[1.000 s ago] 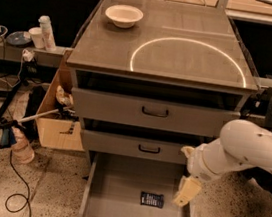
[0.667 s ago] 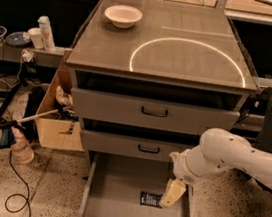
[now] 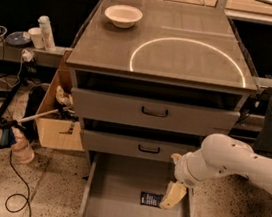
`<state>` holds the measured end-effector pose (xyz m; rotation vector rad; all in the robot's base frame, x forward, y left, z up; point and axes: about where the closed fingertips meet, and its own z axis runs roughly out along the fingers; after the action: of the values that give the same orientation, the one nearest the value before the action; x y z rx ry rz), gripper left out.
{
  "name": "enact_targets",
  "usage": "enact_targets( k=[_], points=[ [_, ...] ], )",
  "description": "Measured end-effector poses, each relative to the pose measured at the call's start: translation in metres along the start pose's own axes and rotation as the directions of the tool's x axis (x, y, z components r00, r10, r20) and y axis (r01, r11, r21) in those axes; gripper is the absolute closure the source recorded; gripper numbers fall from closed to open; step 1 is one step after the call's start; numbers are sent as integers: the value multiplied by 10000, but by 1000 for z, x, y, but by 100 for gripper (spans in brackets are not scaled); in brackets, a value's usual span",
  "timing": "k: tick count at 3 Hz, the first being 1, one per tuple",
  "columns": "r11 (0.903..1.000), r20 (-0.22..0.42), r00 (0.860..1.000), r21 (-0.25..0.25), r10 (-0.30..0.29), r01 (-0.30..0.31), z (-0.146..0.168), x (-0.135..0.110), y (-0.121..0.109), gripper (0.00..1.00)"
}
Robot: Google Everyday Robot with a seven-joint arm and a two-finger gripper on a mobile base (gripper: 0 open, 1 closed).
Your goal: Pick rxbar chocolate from bottom drawer and place on counter
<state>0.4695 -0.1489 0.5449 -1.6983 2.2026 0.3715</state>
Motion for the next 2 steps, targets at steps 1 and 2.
enact_targets(
  k=[1, 2],
  points=[
    [9998, -286, 9995, 166, 91, -87, 23, 10, -2, 0],
    [9998, -526, 9985, 152, 143, -135, 54, 18, -8, 0]
  ],
)
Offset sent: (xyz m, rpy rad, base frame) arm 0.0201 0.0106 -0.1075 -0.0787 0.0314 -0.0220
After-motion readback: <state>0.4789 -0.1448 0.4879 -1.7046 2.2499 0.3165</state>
